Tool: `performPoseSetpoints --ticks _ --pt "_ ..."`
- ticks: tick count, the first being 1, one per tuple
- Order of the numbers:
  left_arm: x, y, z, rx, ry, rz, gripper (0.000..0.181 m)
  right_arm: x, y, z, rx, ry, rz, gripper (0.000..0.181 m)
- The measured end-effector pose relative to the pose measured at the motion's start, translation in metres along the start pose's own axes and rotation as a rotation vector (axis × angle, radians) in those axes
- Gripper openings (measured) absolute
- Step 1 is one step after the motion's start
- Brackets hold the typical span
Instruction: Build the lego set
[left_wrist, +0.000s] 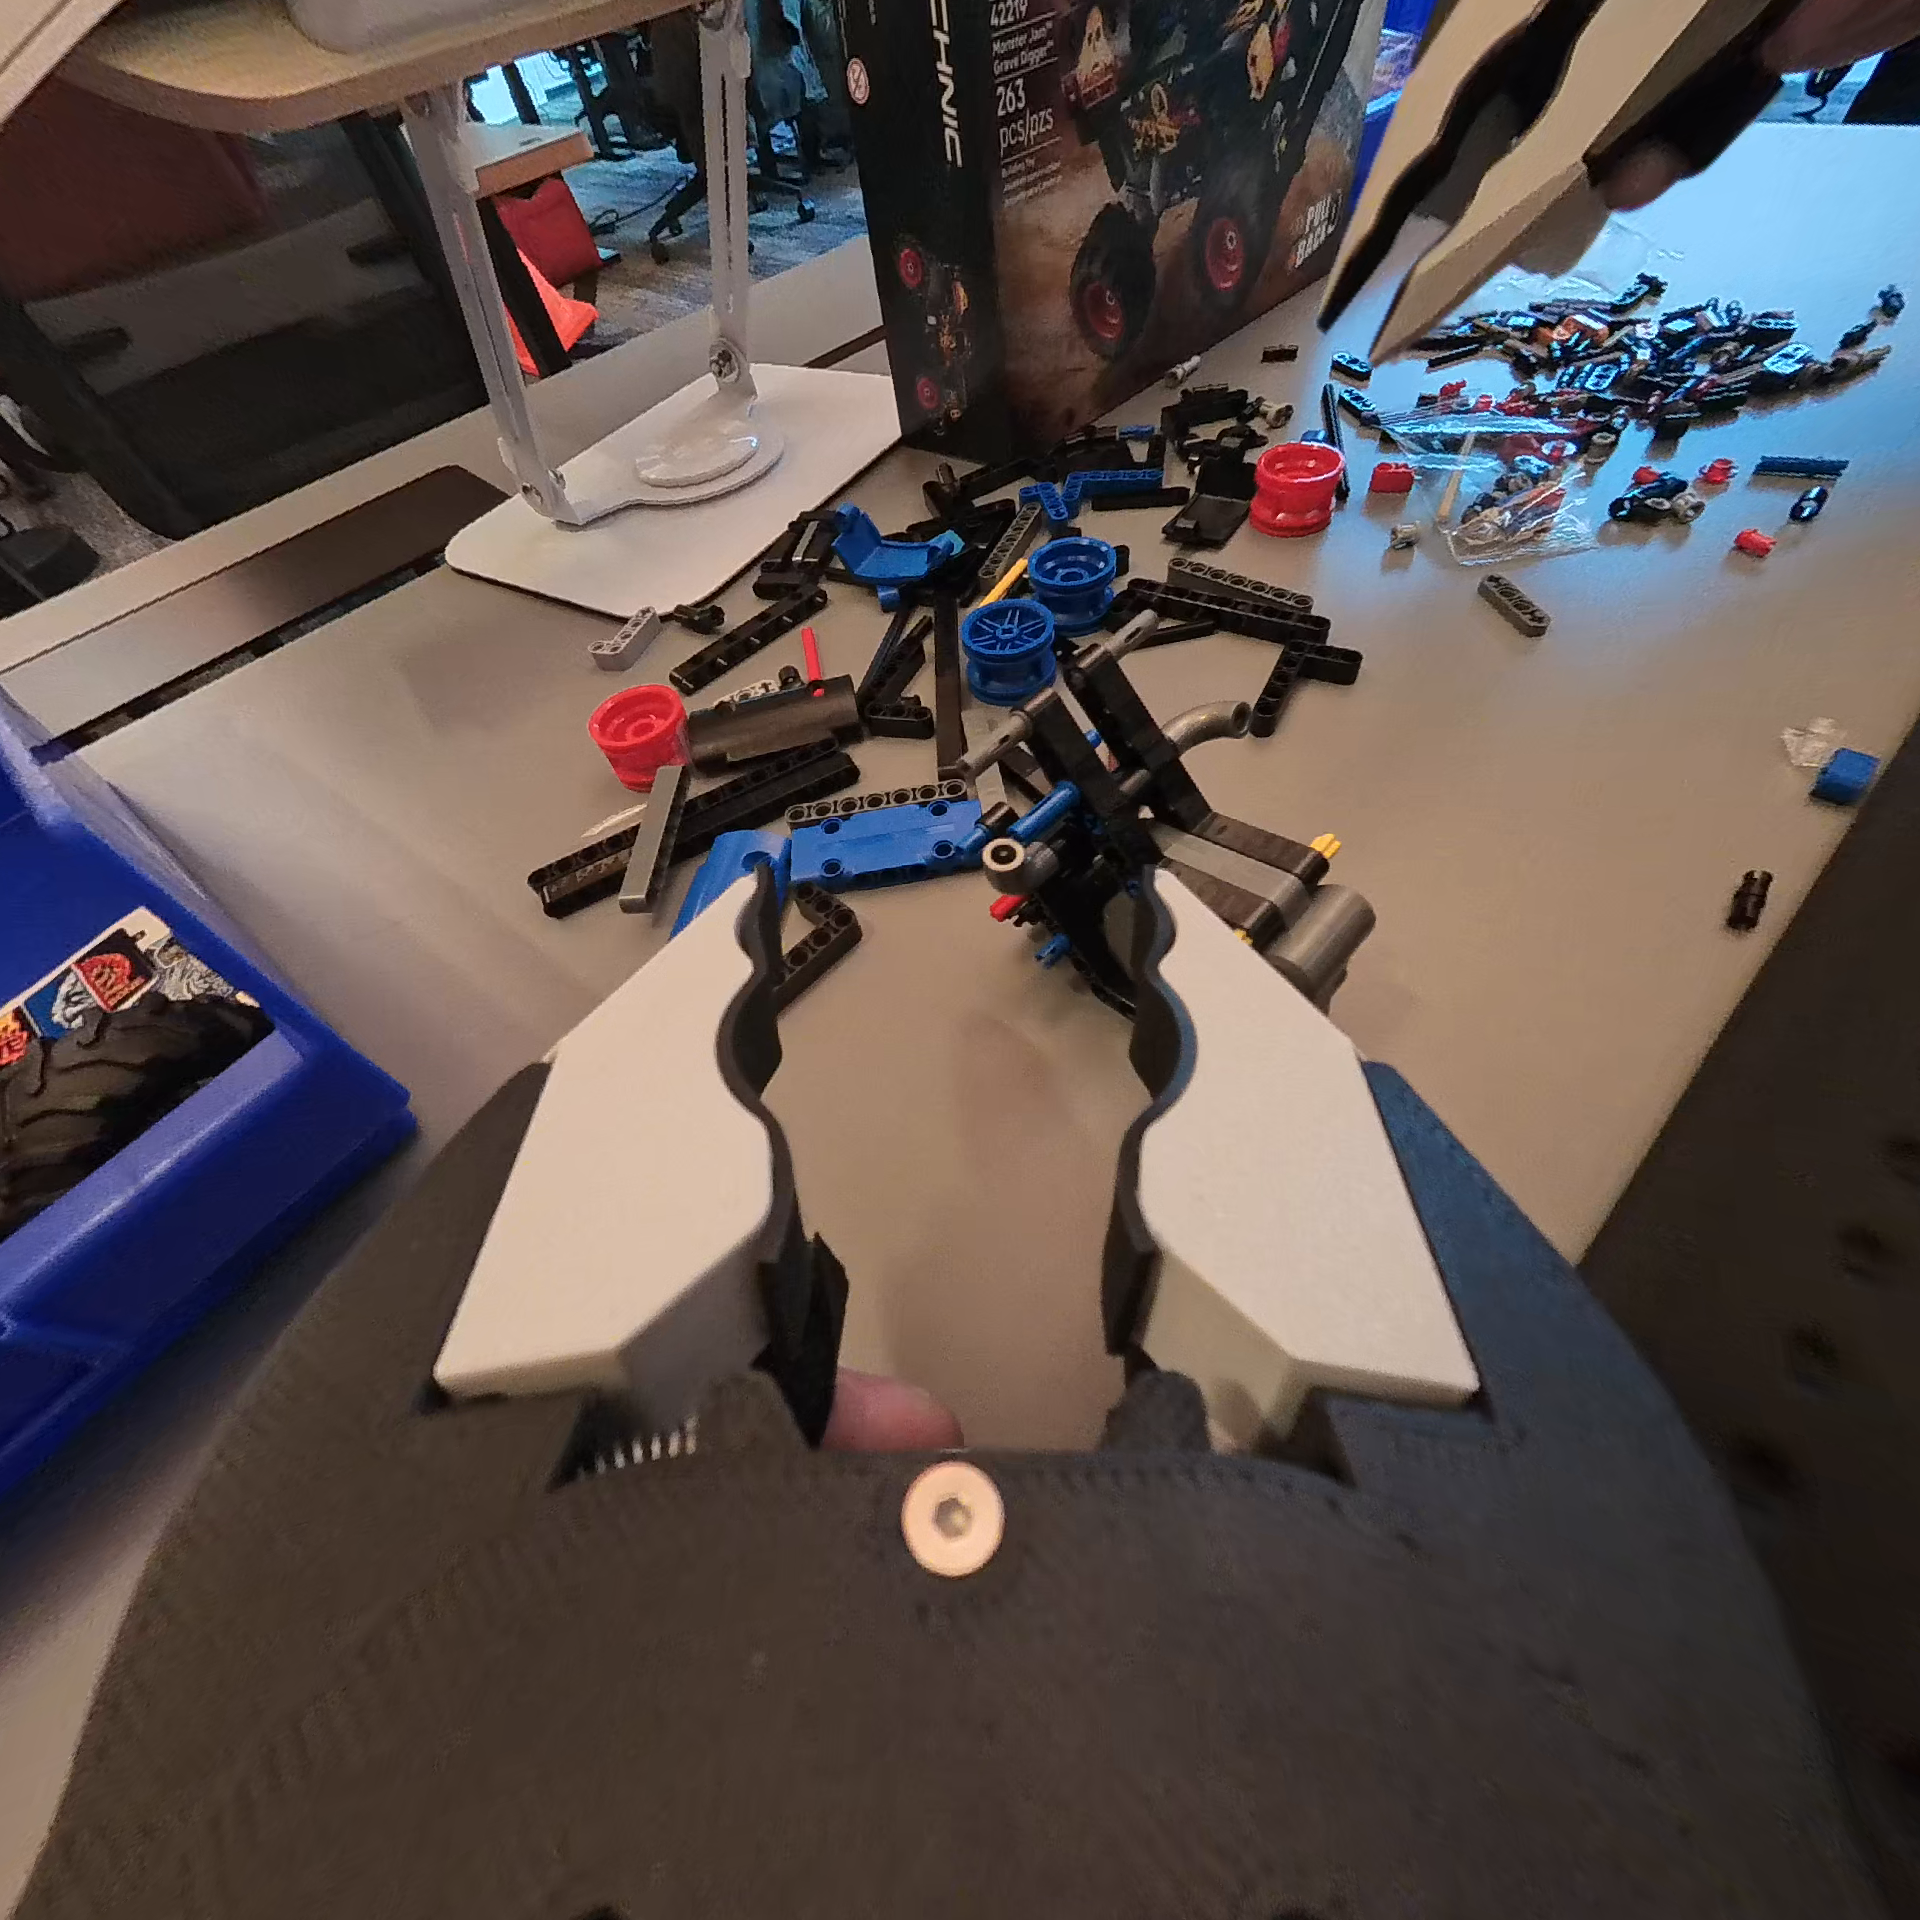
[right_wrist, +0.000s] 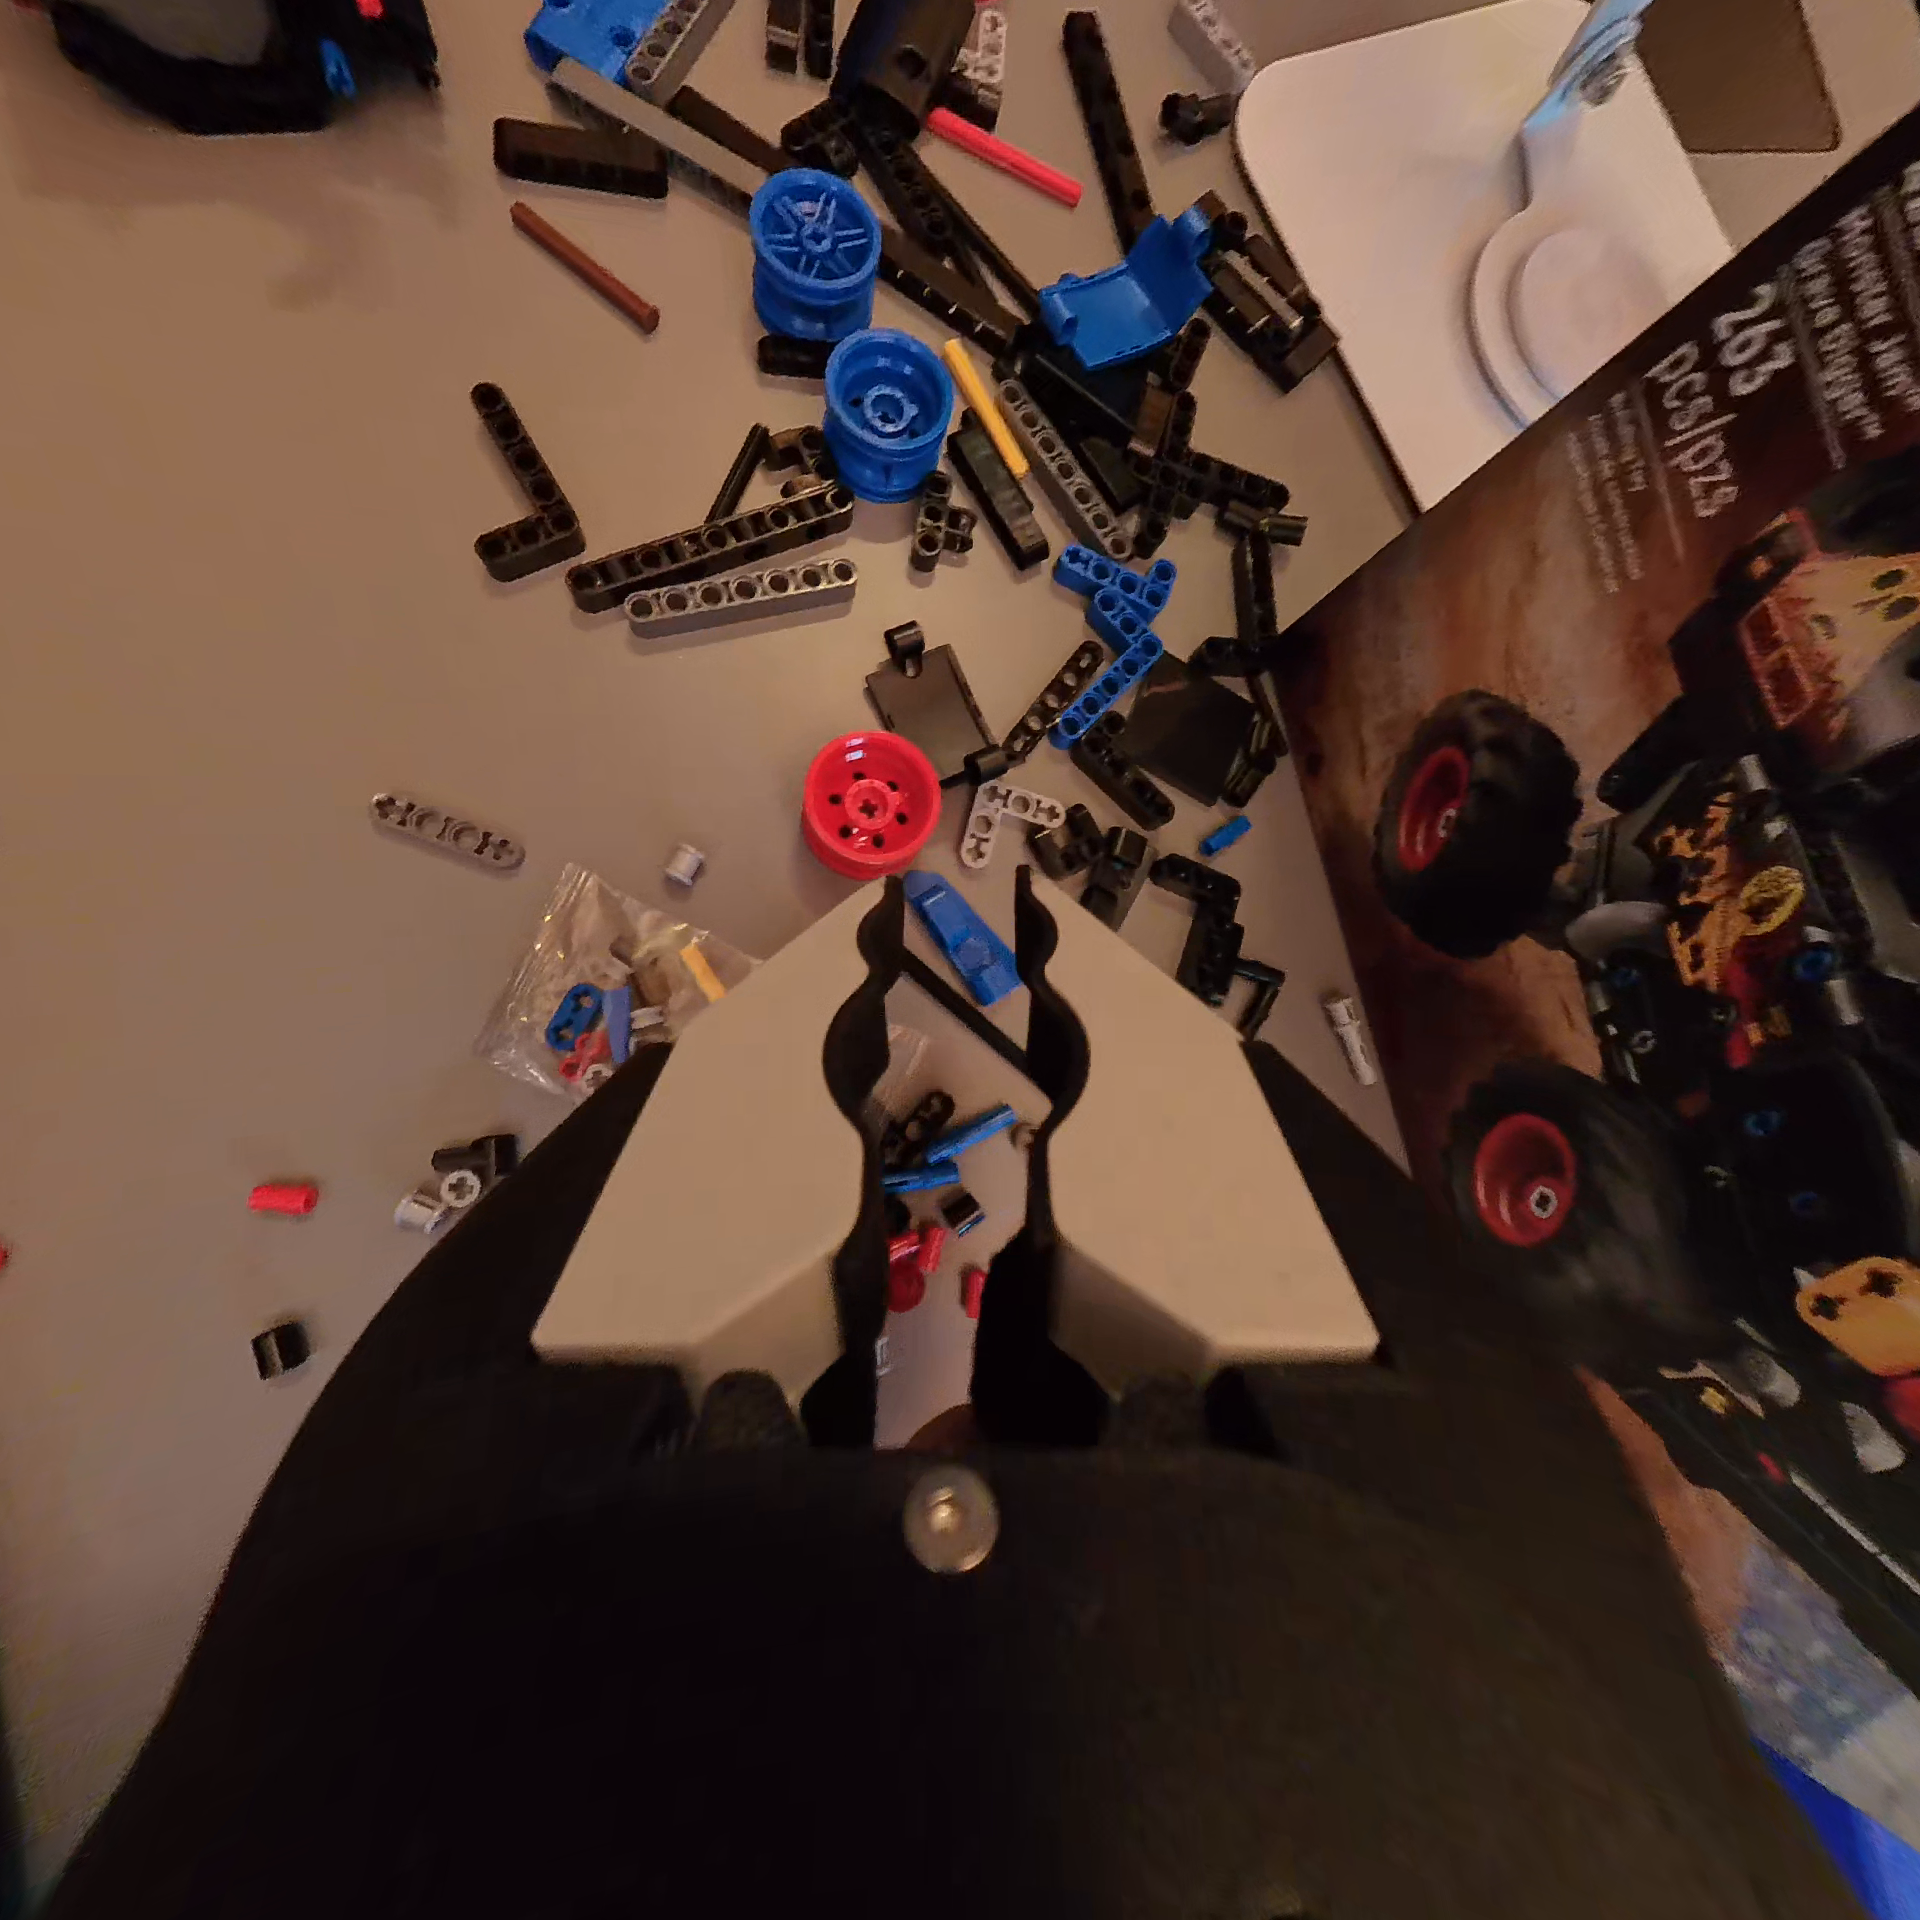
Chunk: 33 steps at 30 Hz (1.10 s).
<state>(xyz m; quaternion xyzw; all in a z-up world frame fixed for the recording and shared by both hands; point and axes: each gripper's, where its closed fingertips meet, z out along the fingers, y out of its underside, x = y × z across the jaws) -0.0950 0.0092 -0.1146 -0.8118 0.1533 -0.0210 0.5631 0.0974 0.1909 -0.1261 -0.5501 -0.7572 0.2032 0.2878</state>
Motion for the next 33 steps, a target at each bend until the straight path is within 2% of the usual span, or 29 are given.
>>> performPoseSetpoints --ticks 8,16,20,24,28,33 --pt "0.0 -0.001 0.0 0.007 0.003 0.0 0.066 0.029 -0.03 0.01 0.051 0.126 0.085 0.019" --pt "0.001 -0.004 -0.002 0.019 0.003 0.003 0.066 0.049 -0.065 0.036 -0.041 0.133 0.032 0.019" --pt "0.0 -0.005 -0.004 0.029 0.003 -0.005 0.066 0.054 -0.072 0.054 -0.075 0.065 0.057 0.021" --pt "0.0 -0.004 -0.004 0.026 0.005 -0.005 0.066 0.053 -0.065 0.073 -0.159 0.07 0.047 0.02" --pt "-0.001 -0.005 -0.004 0.032 0.004 -0.007 0.066 0.067 -0.043 0.073 -0.238 0.146 0.042 0.017" --pt "0.0 -0.005 -0.004 0.028 0.013 -0.006 0.066 0.065 -0.037 0.08 -0.183 0.134 0.103 0.018"
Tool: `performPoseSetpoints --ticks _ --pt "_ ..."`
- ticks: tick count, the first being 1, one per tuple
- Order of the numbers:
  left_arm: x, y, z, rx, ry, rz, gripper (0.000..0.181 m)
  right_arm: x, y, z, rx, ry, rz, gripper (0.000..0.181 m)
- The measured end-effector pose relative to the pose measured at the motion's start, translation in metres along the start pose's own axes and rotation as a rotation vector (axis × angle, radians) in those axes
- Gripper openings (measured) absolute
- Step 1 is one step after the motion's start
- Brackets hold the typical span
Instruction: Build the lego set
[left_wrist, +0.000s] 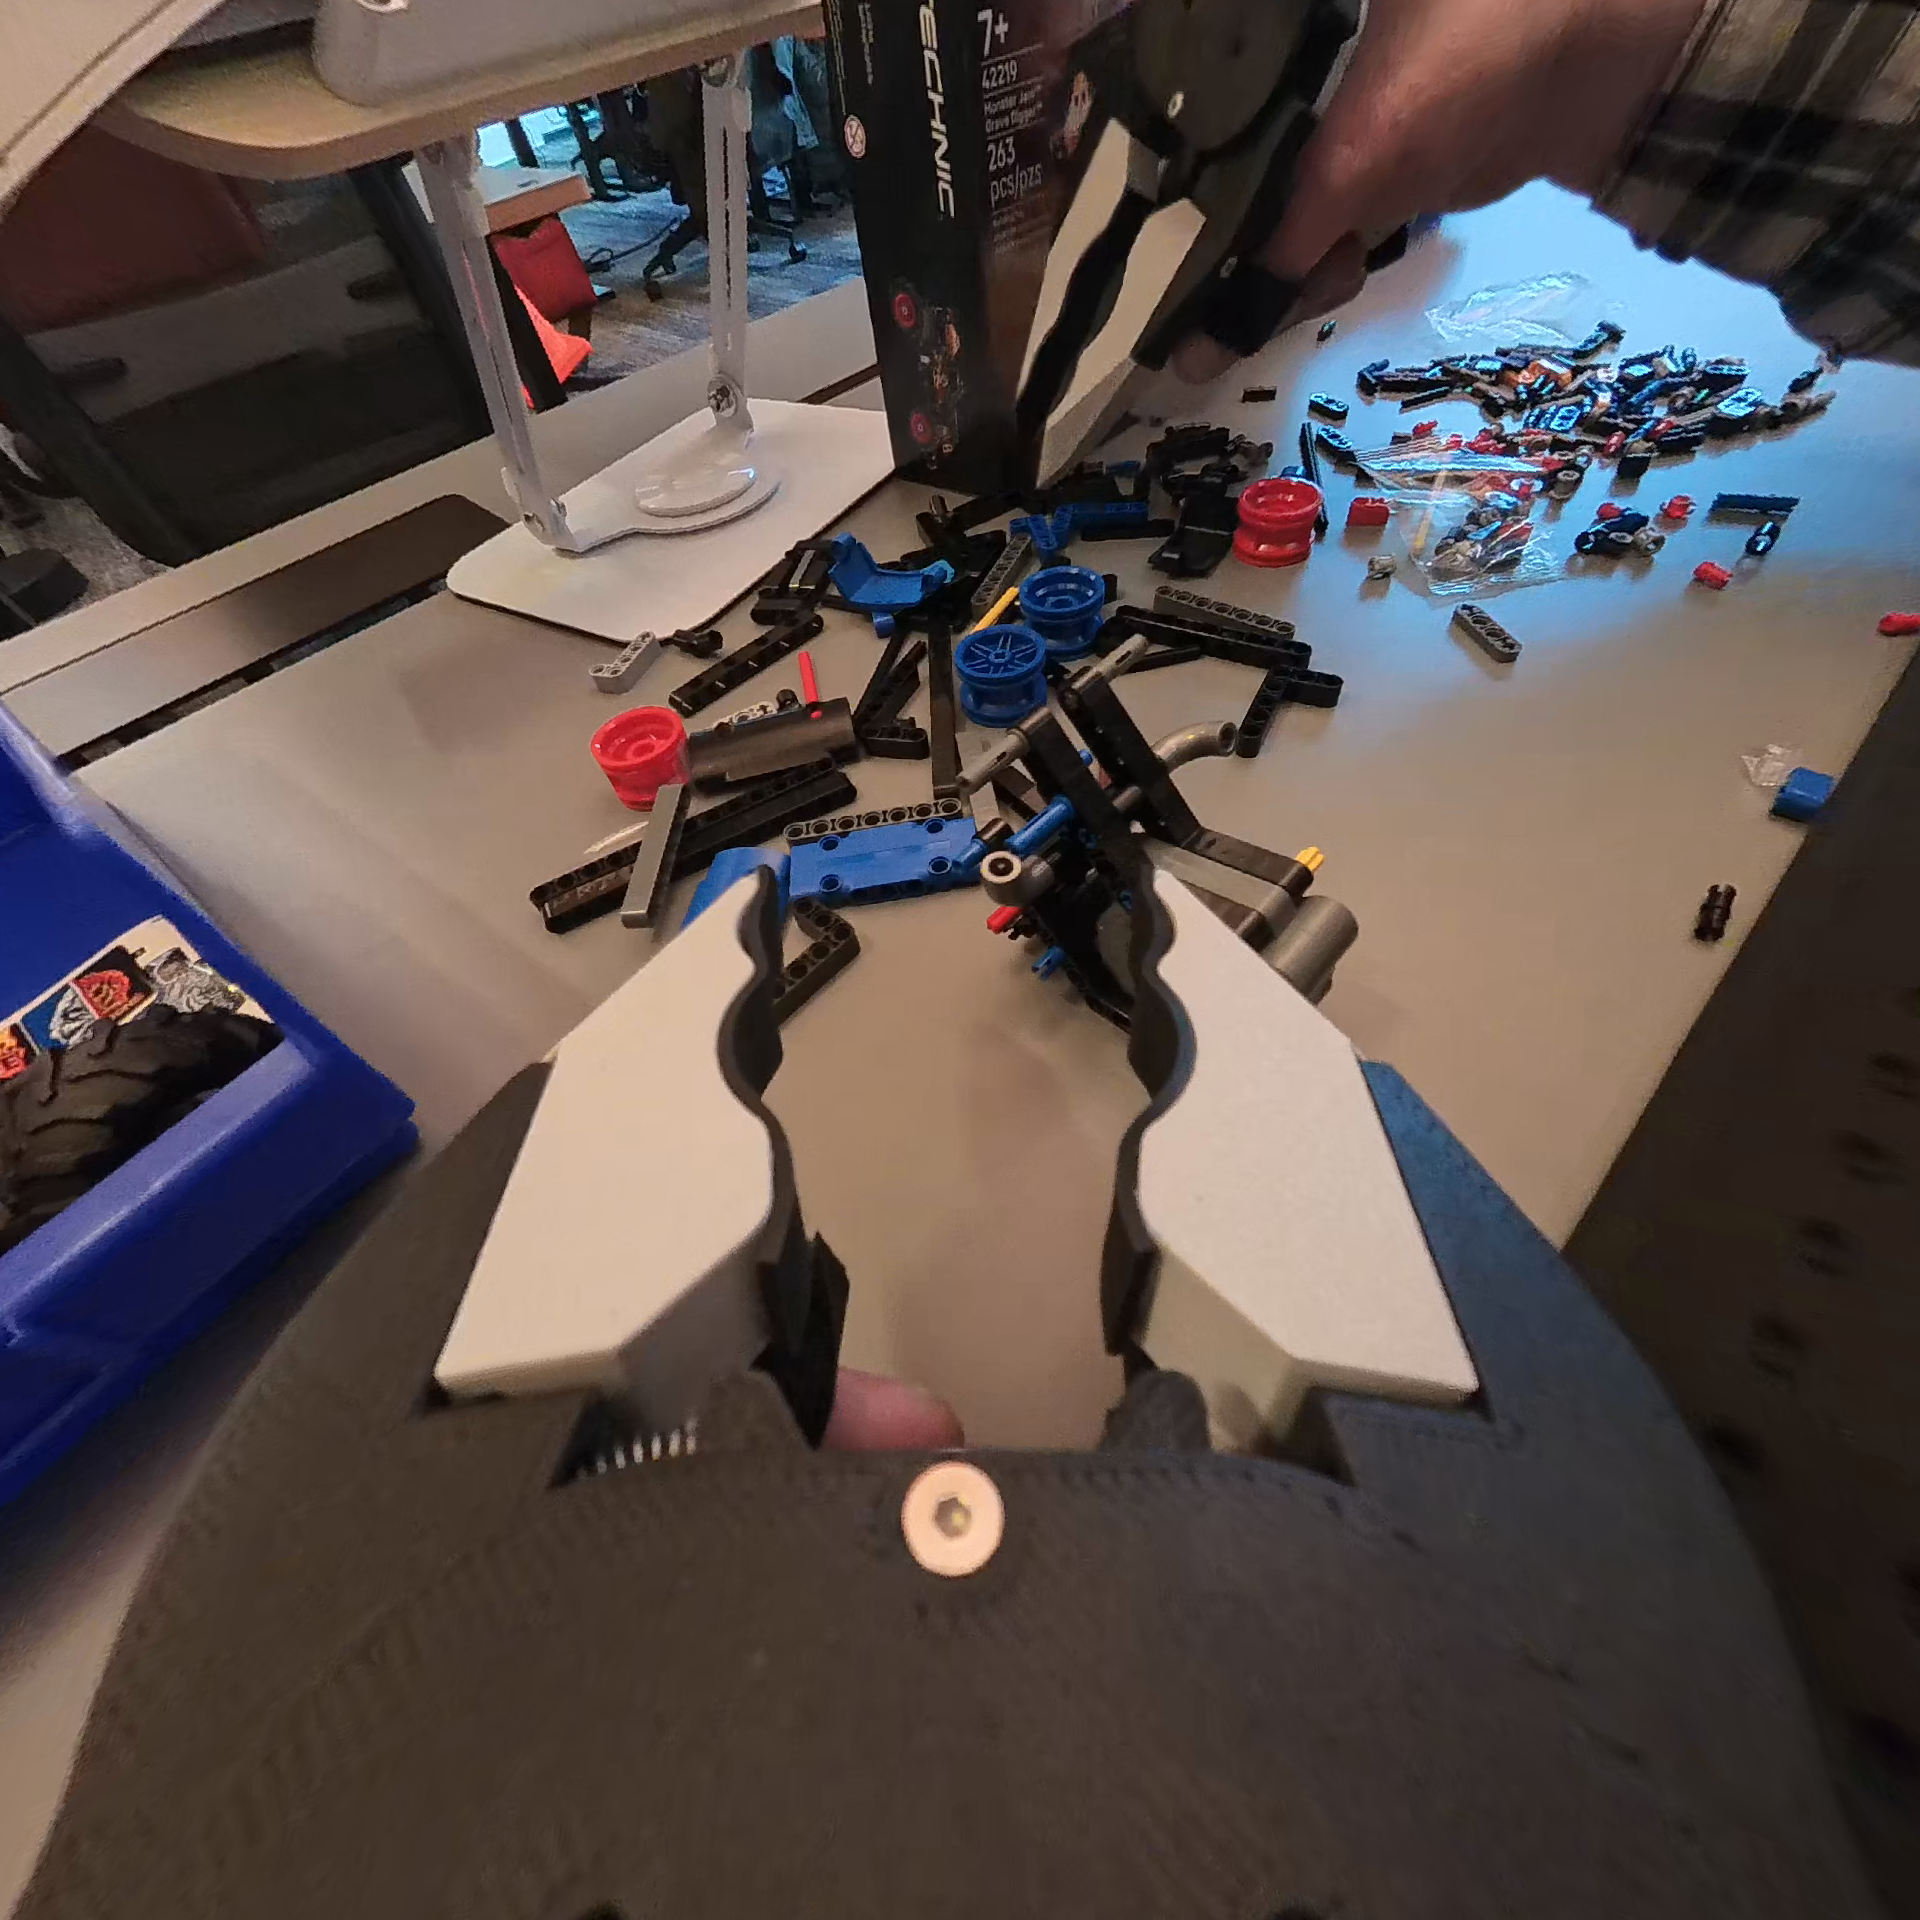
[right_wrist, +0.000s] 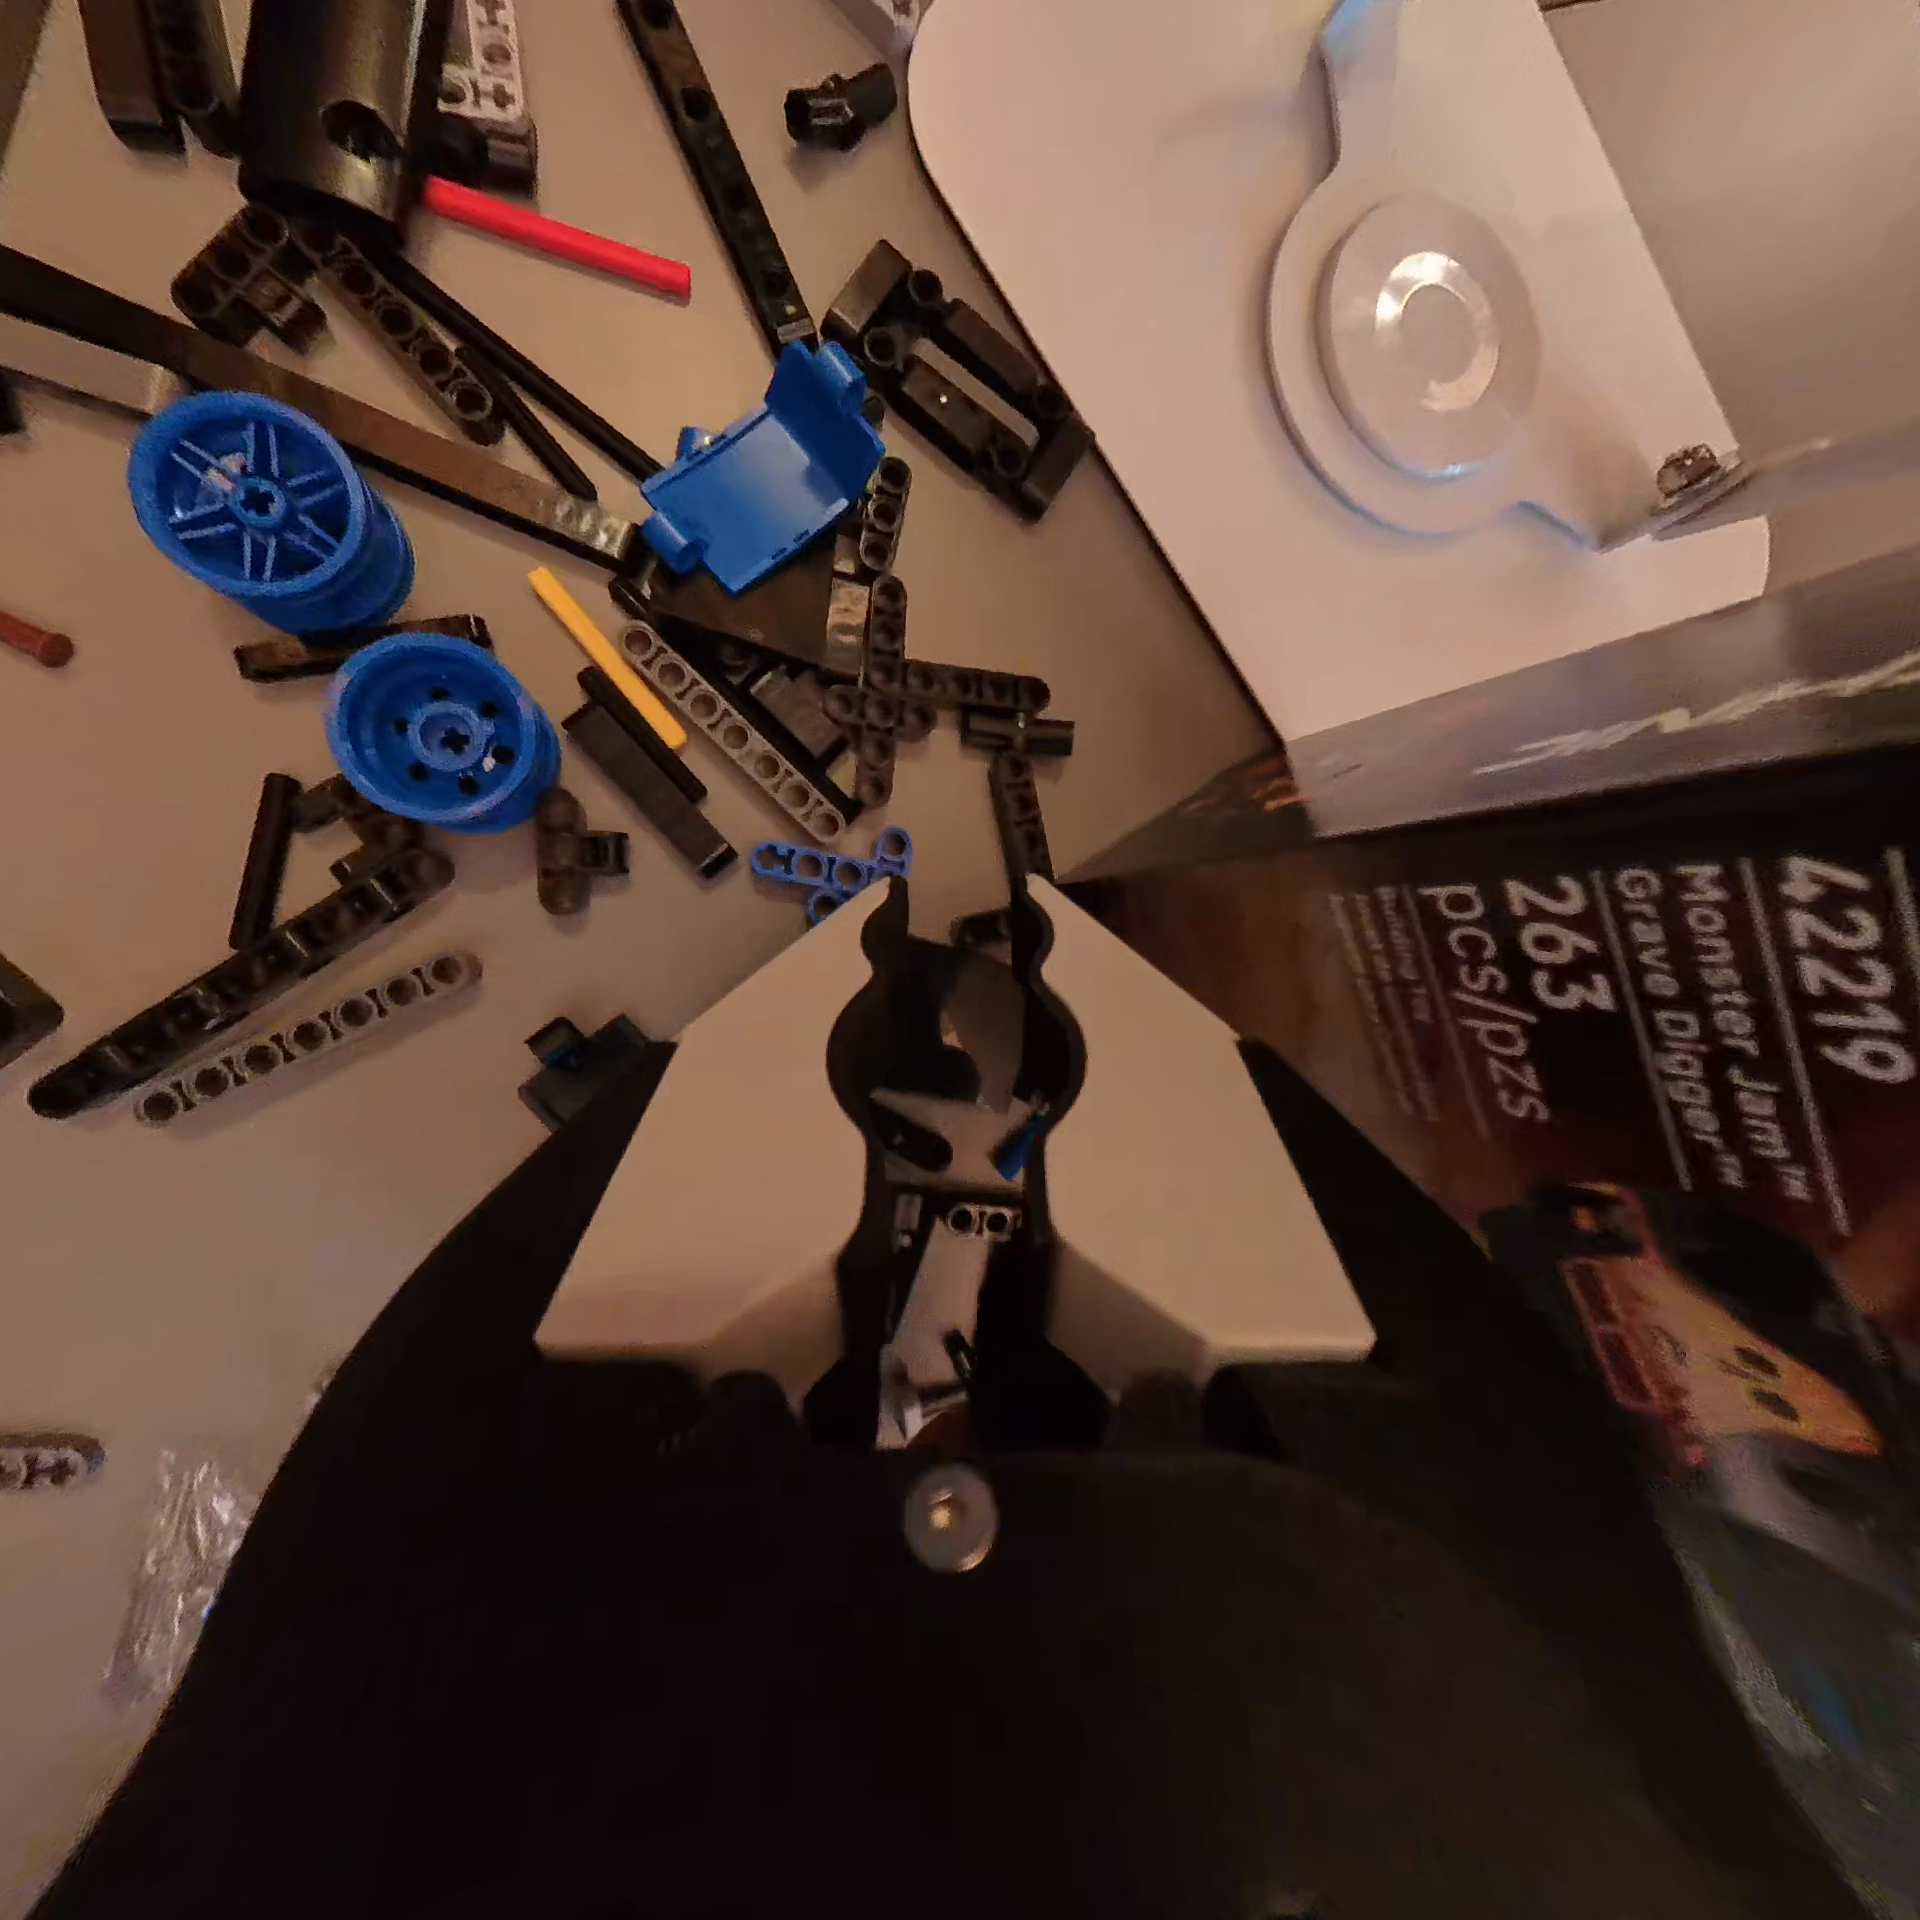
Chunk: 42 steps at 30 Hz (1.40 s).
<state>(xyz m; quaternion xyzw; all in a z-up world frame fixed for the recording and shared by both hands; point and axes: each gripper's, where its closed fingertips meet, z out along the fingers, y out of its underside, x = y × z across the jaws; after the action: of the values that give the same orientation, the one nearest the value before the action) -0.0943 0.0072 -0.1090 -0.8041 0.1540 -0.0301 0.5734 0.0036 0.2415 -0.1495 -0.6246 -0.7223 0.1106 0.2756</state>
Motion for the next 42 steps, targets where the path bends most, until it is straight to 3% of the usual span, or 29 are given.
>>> performPoseSetpoints --ticks 6,11,18,22,25,31,38,42 --pt "0.0 0.0 0.0 -0.002 -0.006 0.005 0.065 -0.013 -0.016 0.02 0.08 -0.089 0.115 0.019" --pt "-0.001 0.0 -0.001 0.004 -0.008 -0.001 0.066 -0.013 -0.016 0.028 0.075 -0.109 0.141 0.007" --pt "-0.001 0.001 0.0 -0.003 -0.004 0.001 0.066 -0.016 -0.023 0.012 0.128 -0.104 0.129 0.006" --pt "-0.001 0.001 0.0 -0.005 -0.008 0.006 0.065 -0.035 -0.036 0.002 0.186 -0.186 0.097 0.006" --pt "-0.001 0.001 0.001 -0.01 -0.009 0.009 0.066 -0.052 -0.036 0.005 0.152 -0.219 0.047 0.024" --pt "-0.002 0.001 0.0 -0.003 -0.011 0.006 0.066 -0.024 -0.038 -0.008 0.196 -0.135 0.109 0.024" --pt "-0.001 0.0 0.0 -0.002 -0.008 0.011 0.066 0.013 -0.007 -0.01 0.109 0.025 0.172 0.022" --pt "-0.001 -0.001 -0.001 0.003 -0.01 0.01 0.066 0.015 0.005 -0.005 0.1 0.032 0.217 0.023"
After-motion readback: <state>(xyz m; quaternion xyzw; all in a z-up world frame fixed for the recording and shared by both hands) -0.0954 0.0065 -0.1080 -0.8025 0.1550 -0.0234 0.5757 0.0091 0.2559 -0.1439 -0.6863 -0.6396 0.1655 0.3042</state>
